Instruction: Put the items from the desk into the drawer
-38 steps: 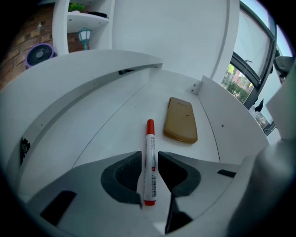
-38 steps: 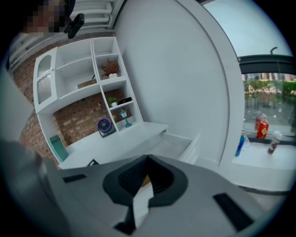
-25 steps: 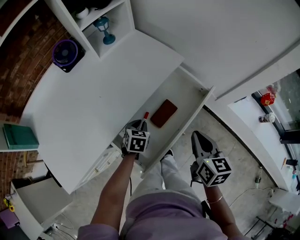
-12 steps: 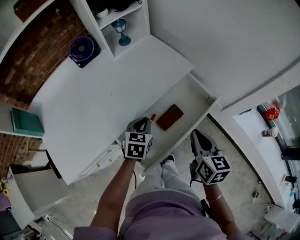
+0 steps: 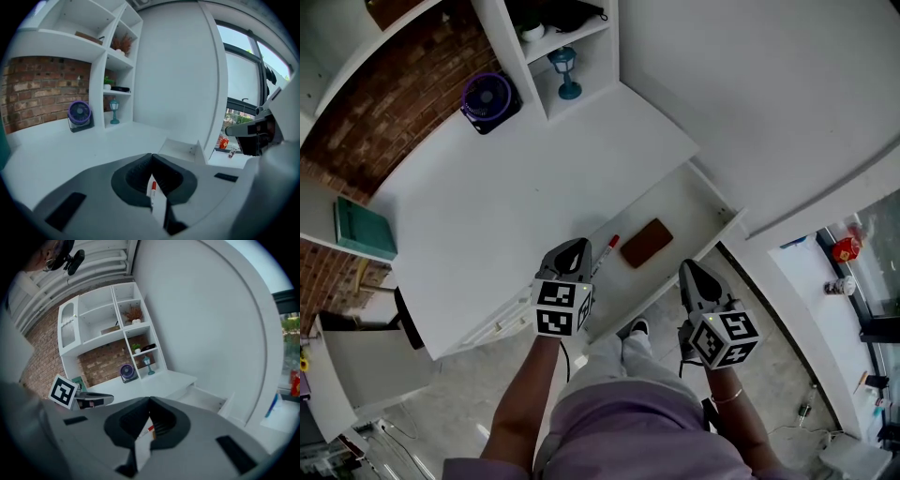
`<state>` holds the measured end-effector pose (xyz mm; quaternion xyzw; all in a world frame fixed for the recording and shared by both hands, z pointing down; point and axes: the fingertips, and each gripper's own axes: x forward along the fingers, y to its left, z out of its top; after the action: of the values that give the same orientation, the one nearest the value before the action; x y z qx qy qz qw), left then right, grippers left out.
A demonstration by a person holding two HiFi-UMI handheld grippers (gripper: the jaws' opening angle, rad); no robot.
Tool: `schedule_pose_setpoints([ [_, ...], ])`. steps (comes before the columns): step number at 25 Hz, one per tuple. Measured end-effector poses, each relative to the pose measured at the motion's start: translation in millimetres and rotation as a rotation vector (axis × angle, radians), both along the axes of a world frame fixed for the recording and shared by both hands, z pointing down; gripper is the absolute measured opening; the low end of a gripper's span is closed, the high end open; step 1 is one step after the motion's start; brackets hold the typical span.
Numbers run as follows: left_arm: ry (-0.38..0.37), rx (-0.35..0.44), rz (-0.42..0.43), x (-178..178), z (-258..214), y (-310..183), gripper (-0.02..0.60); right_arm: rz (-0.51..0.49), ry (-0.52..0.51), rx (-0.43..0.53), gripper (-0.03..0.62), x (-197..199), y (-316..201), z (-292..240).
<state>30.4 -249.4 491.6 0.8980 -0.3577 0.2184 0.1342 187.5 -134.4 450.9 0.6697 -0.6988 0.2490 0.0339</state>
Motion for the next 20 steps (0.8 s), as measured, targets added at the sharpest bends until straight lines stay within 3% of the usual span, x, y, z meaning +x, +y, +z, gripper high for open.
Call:
schedule_pose_setpoints([
  [11,0.109,0.057,-0.103,-42.7,-43.9,13.8,0.000,-0.056,0.017,0.030,0.003,-12.8,-4.3,-13.1],
  [20,0.112,0.090,-0.109,-53.5,-54.9,24.1,0.000,-0.106,0.074,0.039,0.002,-21.1,-5.8,-20.7],
])
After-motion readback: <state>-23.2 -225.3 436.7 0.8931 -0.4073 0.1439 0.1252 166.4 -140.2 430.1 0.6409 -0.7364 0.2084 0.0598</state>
